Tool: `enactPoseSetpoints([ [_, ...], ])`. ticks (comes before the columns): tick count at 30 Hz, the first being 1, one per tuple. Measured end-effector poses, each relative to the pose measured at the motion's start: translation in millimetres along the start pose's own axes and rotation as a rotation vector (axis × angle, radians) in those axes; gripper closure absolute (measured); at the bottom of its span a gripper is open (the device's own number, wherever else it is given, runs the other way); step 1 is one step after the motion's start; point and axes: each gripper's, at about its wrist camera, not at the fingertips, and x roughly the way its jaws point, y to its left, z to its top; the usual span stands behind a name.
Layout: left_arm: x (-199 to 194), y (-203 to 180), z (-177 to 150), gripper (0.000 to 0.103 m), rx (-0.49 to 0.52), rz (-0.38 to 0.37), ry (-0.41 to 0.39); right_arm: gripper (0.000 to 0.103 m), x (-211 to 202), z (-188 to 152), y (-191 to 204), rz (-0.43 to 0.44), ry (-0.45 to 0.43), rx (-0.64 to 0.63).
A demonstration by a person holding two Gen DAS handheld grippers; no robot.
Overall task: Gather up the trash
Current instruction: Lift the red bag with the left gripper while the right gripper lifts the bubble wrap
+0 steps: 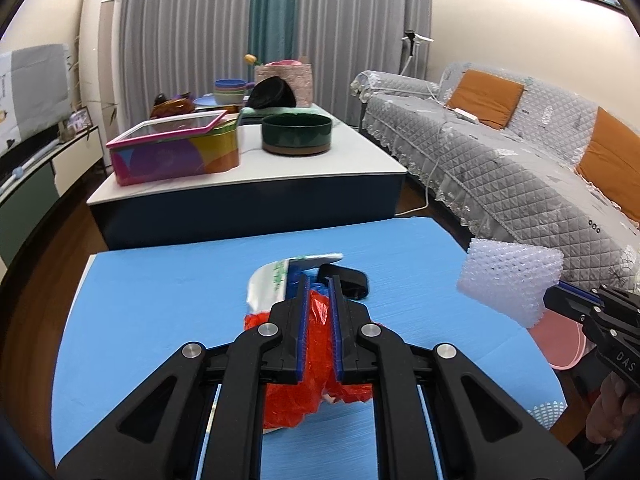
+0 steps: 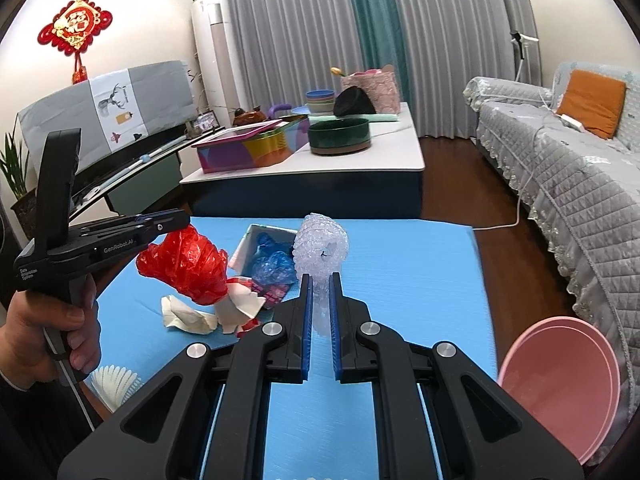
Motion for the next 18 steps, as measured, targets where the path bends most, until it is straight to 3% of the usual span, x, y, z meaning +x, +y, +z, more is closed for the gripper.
enactPoseSetpoints([
  [18,6,-63,12,0.094,0.079,-0.095,-0.037,0.095,-24,-5,-47,-0.107,-0.021,0.066],
])
